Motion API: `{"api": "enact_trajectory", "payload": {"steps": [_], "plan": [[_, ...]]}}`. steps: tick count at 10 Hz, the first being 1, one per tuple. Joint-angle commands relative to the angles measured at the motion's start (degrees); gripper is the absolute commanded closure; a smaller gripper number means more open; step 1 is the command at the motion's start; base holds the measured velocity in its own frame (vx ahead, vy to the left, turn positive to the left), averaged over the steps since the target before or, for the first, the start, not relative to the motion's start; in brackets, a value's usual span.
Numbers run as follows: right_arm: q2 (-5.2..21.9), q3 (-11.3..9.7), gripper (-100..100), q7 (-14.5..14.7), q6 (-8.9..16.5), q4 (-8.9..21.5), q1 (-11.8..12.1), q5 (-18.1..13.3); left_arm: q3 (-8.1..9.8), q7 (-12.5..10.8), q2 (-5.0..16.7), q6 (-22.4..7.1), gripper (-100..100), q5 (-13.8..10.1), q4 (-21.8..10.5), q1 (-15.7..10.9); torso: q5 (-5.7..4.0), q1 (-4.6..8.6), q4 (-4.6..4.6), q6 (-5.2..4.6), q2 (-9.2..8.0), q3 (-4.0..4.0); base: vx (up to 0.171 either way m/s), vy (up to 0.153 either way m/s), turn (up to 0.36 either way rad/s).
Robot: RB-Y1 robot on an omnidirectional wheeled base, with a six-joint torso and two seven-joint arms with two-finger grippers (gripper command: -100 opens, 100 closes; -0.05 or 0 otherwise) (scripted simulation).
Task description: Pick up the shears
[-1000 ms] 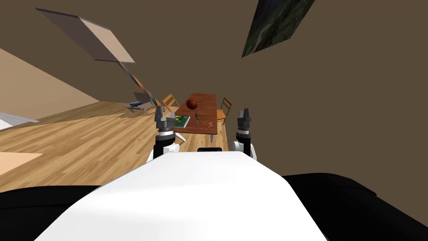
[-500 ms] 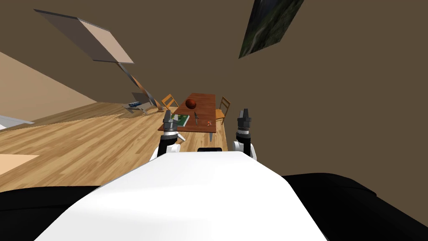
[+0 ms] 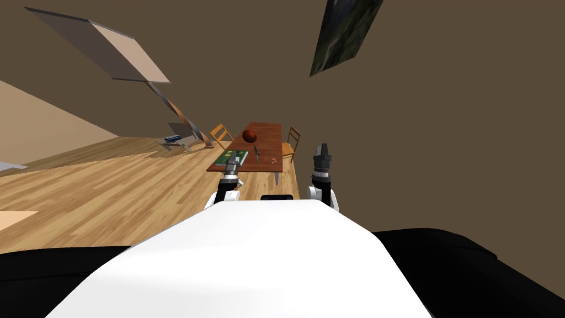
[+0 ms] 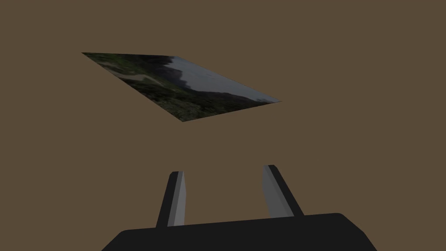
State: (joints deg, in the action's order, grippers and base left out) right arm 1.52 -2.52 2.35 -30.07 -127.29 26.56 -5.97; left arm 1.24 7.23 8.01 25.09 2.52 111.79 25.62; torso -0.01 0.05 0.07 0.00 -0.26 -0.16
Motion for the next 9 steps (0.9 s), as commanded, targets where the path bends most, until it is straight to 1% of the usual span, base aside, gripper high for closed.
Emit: {"api": "enact_trajectory", "payload": {"steps": [1, 3, 4, 5, 6, 7, 9], "plan": [[0.0, 0.0, 0, 0.0, 0.0, 0.0, 0.0, 0.0, 0.3, 1.22, 0.82, -0.61, -100, 0.56, -2.86, -0.83, 0.0, 0.0, 0.0, 0.0, 0.0, 0.0, -0.049, -0.02, -0.076], [0.0, 0.0, 0, 0.0, 0.0, 0.0, 0.0, 0.0, 0.34, 3.63, 1.69, -1.98, -100, 1.99, -6.91, -2.31, 0.0, 0.01, -0.01, -0.02, 0.06, 0.04, -0.06, -0.025, -0.108], [0.0, 0.0, 0, 0.0, 0.0, 0.0, 0.0, 0.0, 0.34, 3.63, 1.69, -1.98, -100, 1.99, -7.88, -2.31, 0.0, 0.0, -0.01, -0.01, 0.04, 0.03, -0.043, -0.014, -0.03], [0.0, 0.0, 0, 0.0, 0.0, 0.0, 0.0, 0.0, 0.34, 4.79, 2.18, -2.69, -100, 2.77, -10.16, -3.1, 0.0, -0.03, -0.02, 0.01, 0.09, 0.05, -0.027, -0.012, -0.063], [0.0, 0.0, 0, 0.0, 0.0, 0.0, 0.0, 0.0, 0.34, 5.91, 2.72, -3.41, -100, 3.59, -11.66, -3.92, 0.01, -0.04, -0.03, -0.01, 0.14, 0.08, -0.035, -0.01, -0.114], [0.0, 0.0, 0, 0.0, 0.0, 0.0, 0.0, 0.0, 0.34, 5.91, 2.72, -3.41, -100, 3.59, -12.73, -3.92, 0.01, -0.04, -0.03, -0.01, 0.14, 0.08, -0.029, -0.006, -0.06], [0.0, 0.0, 0, 0.0, 0.0, 0.0, 0.0, 0.0, 0.32, 8.02, 3.91, -4.85, -100, 5.34, -17.13, -5.62, 0.01, -0.07, -0.04, 0.0, 0.18, 0.1, -0.023, -0.003, -0.107]]}}
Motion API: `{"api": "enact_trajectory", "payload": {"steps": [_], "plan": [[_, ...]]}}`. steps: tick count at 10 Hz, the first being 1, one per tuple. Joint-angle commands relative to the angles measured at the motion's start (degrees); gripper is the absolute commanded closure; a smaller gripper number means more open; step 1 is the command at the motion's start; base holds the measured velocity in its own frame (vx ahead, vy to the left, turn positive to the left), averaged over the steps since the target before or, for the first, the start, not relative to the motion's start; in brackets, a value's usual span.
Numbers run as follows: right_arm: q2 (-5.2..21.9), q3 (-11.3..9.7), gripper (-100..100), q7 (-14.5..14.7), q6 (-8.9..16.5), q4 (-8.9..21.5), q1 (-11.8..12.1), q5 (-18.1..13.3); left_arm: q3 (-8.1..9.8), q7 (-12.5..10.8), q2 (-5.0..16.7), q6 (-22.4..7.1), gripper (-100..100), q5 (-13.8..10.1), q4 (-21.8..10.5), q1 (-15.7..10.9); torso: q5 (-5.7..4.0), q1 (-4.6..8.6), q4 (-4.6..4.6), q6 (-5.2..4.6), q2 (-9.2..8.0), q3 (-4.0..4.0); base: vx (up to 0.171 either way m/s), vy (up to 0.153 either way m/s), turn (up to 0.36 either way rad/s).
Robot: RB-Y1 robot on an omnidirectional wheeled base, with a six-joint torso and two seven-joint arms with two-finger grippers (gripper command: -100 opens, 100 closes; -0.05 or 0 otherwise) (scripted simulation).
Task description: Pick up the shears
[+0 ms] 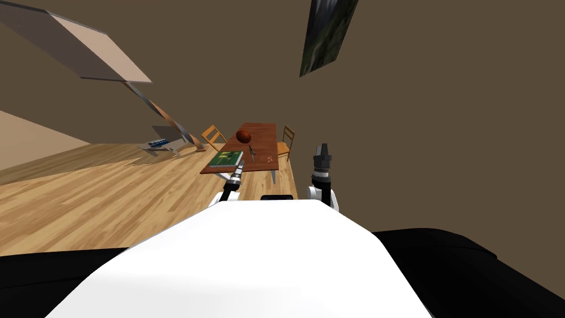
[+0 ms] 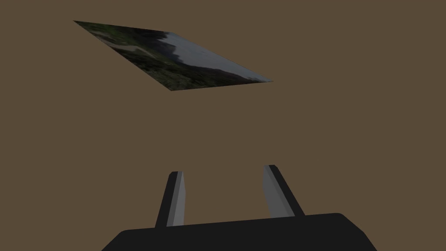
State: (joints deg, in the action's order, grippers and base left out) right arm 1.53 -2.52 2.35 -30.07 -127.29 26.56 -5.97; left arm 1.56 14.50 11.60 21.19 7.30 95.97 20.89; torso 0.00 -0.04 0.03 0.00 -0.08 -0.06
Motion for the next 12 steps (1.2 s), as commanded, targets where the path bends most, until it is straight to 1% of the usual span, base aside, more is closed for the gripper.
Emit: {"api": "enact_trajectory", "payload": {"steps": [1, 2, 3, 4, 5, 6, 8, 9, 10, 12], "plan": [[0.0, 0.0, 0, 0.0, 0.0, 0.0, 0.0, 0.0, 0.0, 0.75, 0.32, -0.95, -100, 0.56, -1.66, -0.88, 0.0, 0.0, 0.0, 0.0, 0.0, 0.0, -0.016, 0.005, -0.055], [0.0, 0.0, 0, 0.0, 0.0, 0.0, 0.0, 0.0, -0.02, 1.72, 0.97, -1.68, -100, 1.48, -3.98, -1.76, 0.0, -0.01, 0.0, 0.01, 0.03, 0.01, -0.009, 0.008, -0.07], [0.0, 0.0, 0, 0.0, 0.0, 0.0, 0.0, 0.0, -0.05, 2.64, 1.65, -2.4, -100, 2.42, -5.31, -2.65, 0.01, -0.03, -0.01, 0.01, 0.05, 0.03, -0.007, 0.012, -0.148], [0.0, 0.0, 0, 0.0, 0.0, 0.0, 0.0, 0.0, -0.05, 2.64, 1.65, -2.4, -100, 2.42, -6.25, -2.65, 0.01, -0.05, -0.01, -0.01, 0.07, 0.04, -0.004, 0.013, -0.063], [0.0, 0.0, 0, 0.0, 0.0, 0.0, 0.01, 0.0, -0.09, 3.48, 2.34, -3.11, -100, 3.38, -8.06, -3.55, 0.01, -0.06, -0.02, 0.02, 0.08, 0.04, 0.001, 0.013, -0.09], [0.0, 0.0, 0, 0.0, 0.0, 0.0, 0.01, 0.0, -0.09, 3.48, 2.34, -3.11, -100, 3.38, -8.46, -3.55, 0.01, -0.06, -0.02, 0.01, 0.1, 0.05, 0.002, 0.012, -0.045], [0.0, 0.0, 0, 0.0, 0.0, 0.0, 0.01, 0.0, -0.2, 4.96, 3.77, -4.5, -100, 5.33, -12.63, -5.37, 0.01, -0.06, -0.02, 0.01, 0.12, 0.07, 0.01, 0.021, -0.127], [0.0, 0.0, 0, 0.0, 0.0, 0.0, 0.01, 0.0, -0.28, 5.58, 4.51, -5.15, -100, 6.31, -13.93, -6.28, 0.02, -0.11, -0.03, 0.0, 0.15, 0.08, 0.024, 0.039, -0.184], [0.01, 0.01, 0, 0.0, 0.0, 0.0, 0.01, 0.0, -0.28, 5.58, 4.51, -5.15, -100, 6.31, -14.56, -6.28, 0.03, -0.15, -0.03, 0.0, 0.18, 0.1, 0.02, 0.03, -0.033], [0.0, 0.01, 0, 0.0, 0.0, 0.0, 0.01, 0.0, -0.49, 6.58, 6.05, -6.38, -100, 8.26, -18.04, -8.08, 0.02, -0.1, -0.04, 0.01, 0.19, 0.11, 0.027, 0.027, -0.133]]}}
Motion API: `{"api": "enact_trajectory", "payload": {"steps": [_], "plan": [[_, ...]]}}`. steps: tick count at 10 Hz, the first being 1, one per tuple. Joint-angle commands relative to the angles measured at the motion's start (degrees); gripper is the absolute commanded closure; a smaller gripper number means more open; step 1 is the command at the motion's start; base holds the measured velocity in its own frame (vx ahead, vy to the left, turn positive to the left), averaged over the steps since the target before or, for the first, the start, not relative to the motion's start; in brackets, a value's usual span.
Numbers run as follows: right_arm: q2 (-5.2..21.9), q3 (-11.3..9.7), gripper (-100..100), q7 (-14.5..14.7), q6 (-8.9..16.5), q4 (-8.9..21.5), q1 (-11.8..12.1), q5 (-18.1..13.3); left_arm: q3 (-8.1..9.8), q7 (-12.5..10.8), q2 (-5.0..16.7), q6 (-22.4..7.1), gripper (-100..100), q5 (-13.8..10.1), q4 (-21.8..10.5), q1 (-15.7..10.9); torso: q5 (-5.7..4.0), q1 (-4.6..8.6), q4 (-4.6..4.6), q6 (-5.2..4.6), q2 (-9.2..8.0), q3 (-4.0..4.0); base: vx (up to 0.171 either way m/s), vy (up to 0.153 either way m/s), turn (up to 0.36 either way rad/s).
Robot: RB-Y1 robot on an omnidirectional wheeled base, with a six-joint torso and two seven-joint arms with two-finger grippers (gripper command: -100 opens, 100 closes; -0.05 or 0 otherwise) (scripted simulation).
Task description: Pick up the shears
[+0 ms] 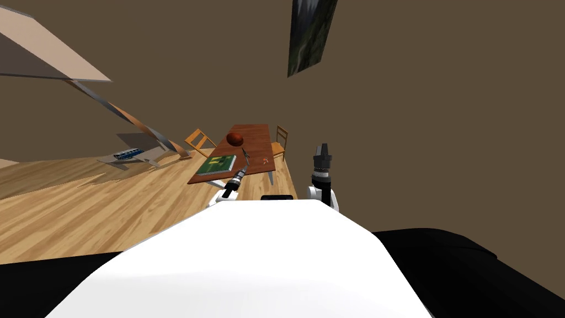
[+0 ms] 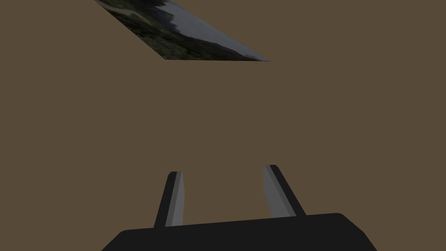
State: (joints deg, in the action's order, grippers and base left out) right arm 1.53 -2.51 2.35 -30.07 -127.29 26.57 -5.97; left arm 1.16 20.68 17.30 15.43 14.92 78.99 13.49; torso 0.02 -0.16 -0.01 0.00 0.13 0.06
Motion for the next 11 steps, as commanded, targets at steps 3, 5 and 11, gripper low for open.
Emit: {"api": "enact_trajectory", "payload": {"steps": [3, 5, 11], "plan": [[0.0, 0.0, 0, 0.0, 0.0, 0.0, 0.01, 0.0, -0.47, 1.3, 2.82, -2.19, -100, 3.46, -5.23, -3.26, 0.02, -0.07, -0.03, 0.02, 0.12, 0.07, 0.062, 0.05, -0.143], [0.0, 0.01, 0, 0.0, 0.0, 0.0, 0.01, 0.0, -0.89, 1.52, 5.37, -3.38, -100, 6.02, -8.02, -5.51, 0.03, -0.11, -0.04, 0.02, 0.16, 0.1, 0.08, 0.081, -0.214], [0.02, 0.02, 0, 0.0, 0.0, 0.0, 0.02, 0.0, -1.8, 0.19, 9.87, -4.9, -100, 9.97, -10.49, -9.13, 0.09, -0.42, -0.09, 0.04, 0.41, 0.24, 0.105, 0.111, -0.134]]}}
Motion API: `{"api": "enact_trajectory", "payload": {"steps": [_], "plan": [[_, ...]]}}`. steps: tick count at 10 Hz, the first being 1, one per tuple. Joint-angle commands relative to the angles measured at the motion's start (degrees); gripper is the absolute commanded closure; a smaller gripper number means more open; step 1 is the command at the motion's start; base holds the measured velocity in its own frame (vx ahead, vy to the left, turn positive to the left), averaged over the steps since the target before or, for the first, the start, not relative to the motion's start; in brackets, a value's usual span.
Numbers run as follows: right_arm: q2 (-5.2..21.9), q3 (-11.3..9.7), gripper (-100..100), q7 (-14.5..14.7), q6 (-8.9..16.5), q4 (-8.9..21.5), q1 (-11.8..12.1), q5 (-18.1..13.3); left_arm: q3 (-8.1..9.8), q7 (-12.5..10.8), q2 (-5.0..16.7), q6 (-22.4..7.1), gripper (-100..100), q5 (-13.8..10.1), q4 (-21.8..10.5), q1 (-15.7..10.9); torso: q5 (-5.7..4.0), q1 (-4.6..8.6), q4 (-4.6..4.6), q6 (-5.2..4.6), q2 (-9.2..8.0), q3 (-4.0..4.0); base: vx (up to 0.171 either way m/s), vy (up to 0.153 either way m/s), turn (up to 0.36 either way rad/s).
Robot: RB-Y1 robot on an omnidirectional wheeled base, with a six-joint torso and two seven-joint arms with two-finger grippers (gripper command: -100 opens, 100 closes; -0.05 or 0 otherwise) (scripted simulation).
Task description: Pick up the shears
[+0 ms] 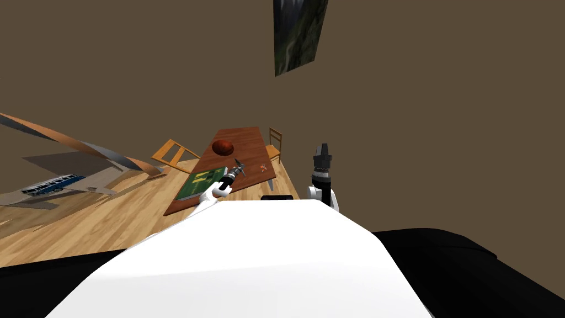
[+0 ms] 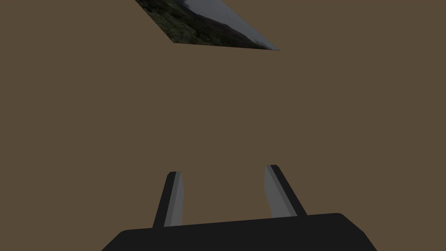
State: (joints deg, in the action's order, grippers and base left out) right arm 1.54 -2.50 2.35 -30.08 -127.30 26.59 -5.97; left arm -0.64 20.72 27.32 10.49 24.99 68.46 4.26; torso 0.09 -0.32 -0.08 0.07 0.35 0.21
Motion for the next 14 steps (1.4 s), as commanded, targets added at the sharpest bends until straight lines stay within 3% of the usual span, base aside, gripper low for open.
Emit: {"api": "enact_trajectory", "payload": {"steps": [1, 2, 14], "plan": [[0.0, 0.0, 0, 0.0, 0.0, 0.0, 0.0, 0.0, 0.0, 0.0, 0.0, 0.0, 0, 0.0, 0.0, 0.0, 0.0, 0.0, 0.0, 0.0, 0.0, 0.0, 0.01, 0.015, 0.002], [-0.01, -0.01, 0, 0.0, 0.0, 0.0, -0.01, 0.0, 0.2, 1.09, 0.88, 1.96, -100, -1.86, -2.86, -2.22, -0.06, 0.23, 0.04, -0.01, -0.17, -0.1, -0.034, -0.012, -0.152], [-0.01, -0.02, 0, 0.0, 0.0, 0.0, -0.02, 0.0, 0.97, 5.38, 4.45, 9.8, -100, -9.23, -22.73, -11.13, -0.12, 0.46, 0.11, -0.05, -0.42, -0.25, -0.037, -0.019, -0.084]]}}
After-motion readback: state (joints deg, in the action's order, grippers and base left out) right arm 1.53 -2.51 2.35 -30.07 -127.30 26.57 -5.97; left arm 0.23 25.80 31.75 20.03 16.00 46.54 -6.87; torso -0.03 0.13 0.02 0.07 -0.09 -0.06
